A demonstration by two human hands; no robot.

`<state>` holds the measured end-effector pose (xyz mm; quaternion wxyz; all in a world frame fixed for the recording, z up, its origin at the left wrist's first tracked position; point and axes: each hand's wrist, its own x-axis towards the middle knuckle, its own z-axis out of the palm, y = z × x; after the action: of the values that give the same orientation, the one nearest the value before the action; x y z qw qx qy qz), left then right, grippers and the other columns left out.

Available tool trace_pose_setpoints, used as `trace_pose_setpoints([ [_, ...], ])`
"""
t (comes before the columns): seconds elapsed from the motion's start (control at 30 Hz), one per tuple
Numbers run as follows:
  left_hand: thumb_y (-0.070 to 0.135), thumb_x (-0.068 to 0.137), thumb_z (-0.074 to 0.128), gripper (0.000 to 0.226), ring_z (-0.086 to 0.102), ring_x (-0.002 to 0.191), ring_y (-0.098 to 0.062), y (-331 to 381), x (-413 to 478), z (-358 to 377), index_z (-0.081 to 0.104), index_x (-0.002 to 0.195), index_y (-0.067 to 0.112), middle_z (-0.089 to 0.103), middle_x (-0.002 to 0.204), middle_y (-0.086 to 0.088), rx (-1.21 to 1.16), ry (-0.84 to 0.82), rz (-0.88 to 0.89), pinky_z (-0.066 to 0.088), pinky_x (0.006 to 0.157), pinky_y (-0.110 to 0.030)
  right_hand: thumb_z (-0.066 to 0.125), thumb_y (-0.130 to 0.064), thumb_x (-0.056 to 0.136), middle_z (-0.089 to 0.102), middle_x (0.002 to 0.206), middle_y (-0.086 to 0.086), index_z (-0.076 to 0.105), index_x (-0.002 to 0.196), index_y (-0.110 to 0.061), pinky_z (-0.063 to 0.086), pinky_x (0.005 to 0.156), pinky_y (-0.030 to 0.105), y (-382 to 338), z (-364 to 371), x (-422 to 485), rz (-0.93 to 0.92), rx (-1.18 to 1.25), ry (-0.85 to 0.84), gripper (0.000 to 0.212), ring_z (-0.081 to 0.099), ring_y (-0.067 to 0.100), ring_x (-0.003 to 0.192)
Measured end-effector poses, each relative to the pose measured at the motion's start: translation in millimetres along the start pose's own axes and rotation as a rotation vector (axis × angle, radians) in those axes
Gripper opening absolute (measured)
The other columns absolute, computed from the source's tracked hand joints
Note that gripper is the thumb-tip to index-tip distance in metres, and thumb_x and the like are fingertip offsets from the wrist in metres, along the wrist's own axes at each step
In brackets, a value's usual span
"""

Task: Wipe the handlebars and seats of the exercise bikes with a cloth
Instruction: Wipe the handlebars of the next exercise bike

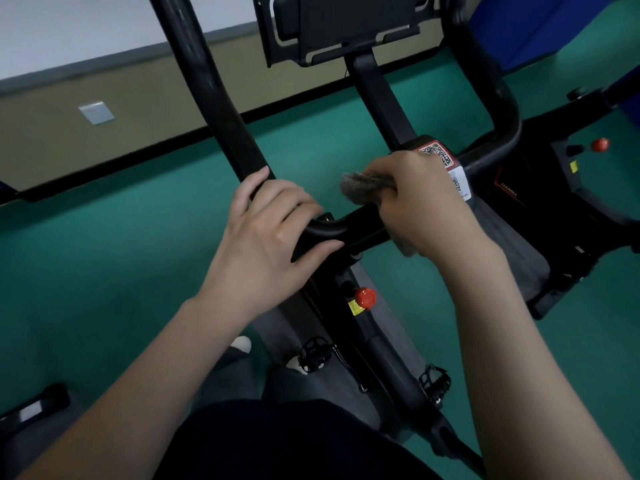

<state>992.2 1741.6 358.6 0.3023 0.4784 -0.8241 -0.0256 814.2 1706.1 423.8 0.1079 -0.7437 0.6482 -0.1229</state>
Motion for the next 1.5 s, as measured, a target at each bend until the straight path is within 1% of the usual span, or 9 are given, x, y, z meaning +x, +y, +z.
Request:
trace_pose_setpoints([
  [0.1,0.048,0.088,0.058,0.043,0.059,0.103,-0.022,-2,0,-2,0.069,0.100,0.008,0.065,0.098,-0.002,0.000,-0.007,-0.002,0.024,0.114,-0.042,0.052,0.003,0.078,0.068,0.094,0.015,0.071,0.098,-0.011,0.046,0.073,0.033,-9,4,-3,-0.037,0.036,-0.050,0.031,0.059,0.032,0.090],
  [0.2,0.048,0.088,0.058,0.044,0.059,0.103,-0.022,-3,2,-2,0.070,0.099,0.007,0.065,0.097,-0.002,0.004,-0.022,0.003,0.023,0.114,-0.042,0.052,0.003,0.080,0.067,0.092,0.013,0.070,0.095,-0.010,0.041,0.068,0.029,-8,9,-6,-0.038,0.100,-0.038,0.027,0.059,0.029,0.087],
  [0.43,0.050,0.089,0.057,0.043,0.058,0.103,-0.019,-1,5,0,0.070,0.099,0.011,0.066,0.096,0.001,0.012,-0.033,0.035,0.022,0.114,-0.042,0.056,0.006,0.087,0.068,0.098,0.012,0.069,0.101,0.001,0.035,0.082,0.020,13,34,-36,0.130,0.262,0.516,0.019,0.057,0.030,0.096],
  [0.63,0.051,0.089,0.055,0.043,0.058,0.103,-0.018,4,6,-2,0.070,0.100,0.012,0.066,0.095,0.002,0.023,-0.063,0.033,0.021,0.115,-0.042,0.056,0.012,0.085,0.066,0.099,0.013,0.067,0.101,0.004,0.038,0.090,0.015,21,62,-63,0.159,0.307,0.733,0.021,0.056,0.027,0.096],
  [0.83,0.050,0.088,0.054,0.045,0.059,0.102,-0.020,13,4,-2,0.070,0.102,0.011,0.066,0.096,0.001,0.037,-0.087,0.025,0.020,0.115,-0.040,0.053,0.006,0.088,0.059,0.100,0.020,0.058,0.103,0.007,0.044,0.085,0.031,-5,94,-69,0.517,0.713,0.966,0.016,0.056,0.025,0.094],
  [0.9,0.049,0.089,0.055,0.043,0.059,0.101,-0.021,12,3,-1,0.070,0.102,0.011,0.066,0.095,0.001,0.039,-0.090,0.028,0.020,0.115,-0.039,0.054,0.003,0.089,0.059,0.095,0.015,0.057,0.103,0.004,0.044,0.080,0.028,-12,98,-65,0.659,0.910,1.023,0.014,0.054,0.017,0.087],
  [1.1,0.050,0.089,0.052,0.044,0.059,0.102,-0.020,9,3,0,0.069,0.104,0.012,0.066,0.095,0.002,0.060,-0.097,0.027,0.019,0.114,-0.038,0.054,0.004,0.090,0.056,0.085,-0.003,0.051,0.100,-0.006,0.043,0.072,0.010,-20,109,-51,0.756,1.232,1.073,0.015,0.053,-0.002,0.072],
  [1.3,0.047,0.089,0.054,0.042,0.060,0.099,-0.021,8,3,-1,0.070,0.103,0.011,0.067,0.093,0.001,0.051,-0.084,0.045,0.022,0.113,-0.040,0.052,0.005,0.092,0.062,0.089,0.003,0.052,0.092,-0.013,0.049,0.076,0.019,-26,135,-60,0.701,1.513,0.903,0.018,0.061,0.007,0.083],
  [1.5,0.047,0.089,0.052,0.043,0.060,0.099,-0.022,8,4,0,0.069,0.104,0.010,0.067,0.092,0.000,0.038,-0.099,0.051,0.022,0.113,-0.042,0.051,0.012,0.090,0.067,0.067,-0.005,0.055,0.083,-0.007,0.053,0.066,0.018,3,123,-33,0.722,1.821,0.934,0.021,0.063,0.005,0.066],
])
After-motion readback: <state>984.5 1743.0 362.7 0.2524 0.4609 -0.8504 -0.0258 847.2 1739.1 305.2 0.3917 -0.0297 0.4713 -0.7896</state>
